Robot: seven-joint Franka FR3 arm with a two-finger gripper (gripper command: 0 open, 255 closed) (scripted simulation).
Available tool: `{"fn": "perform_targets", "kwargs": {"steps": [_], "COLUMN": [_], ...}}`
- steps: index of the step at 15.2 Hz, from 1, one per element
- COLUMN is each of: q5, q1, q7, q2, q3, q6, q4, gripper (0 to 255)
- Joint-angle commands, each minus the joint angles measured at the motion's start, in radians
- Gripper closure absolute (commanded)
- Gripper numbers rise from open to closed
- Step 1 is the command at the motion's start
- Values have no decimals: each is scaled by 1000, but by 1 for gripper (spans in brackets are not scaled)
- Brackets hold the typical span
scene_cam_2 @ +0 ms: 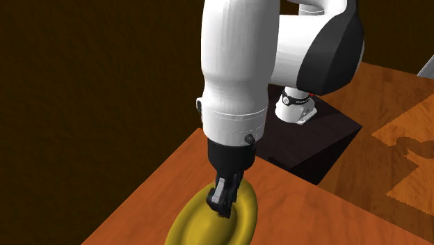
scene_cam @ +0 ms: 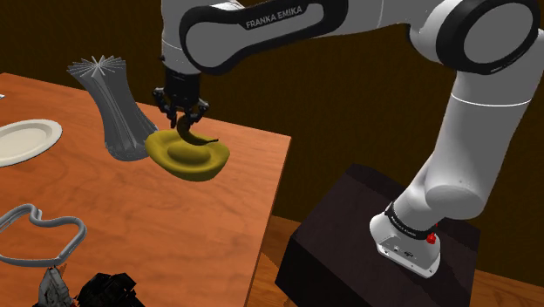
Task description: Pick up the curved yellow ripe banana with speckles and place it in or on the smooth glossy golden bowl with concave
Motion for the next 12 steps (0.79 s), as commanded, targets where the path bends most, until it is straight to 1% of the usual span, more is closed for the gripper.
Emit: {"fn": "perform_targets", "kwargs": {"steps": [1, 3, 12], "q5": [-49, -83, -93], "q1": [41, 83, 80], "q7": [34, 56, 56], "q2": [95, 178, 202], "q3": [-9, -21, -30], "q6": [-37, -84, 24], "q4": [127, 254, 167], "gripper": [255, 255, 255]}}
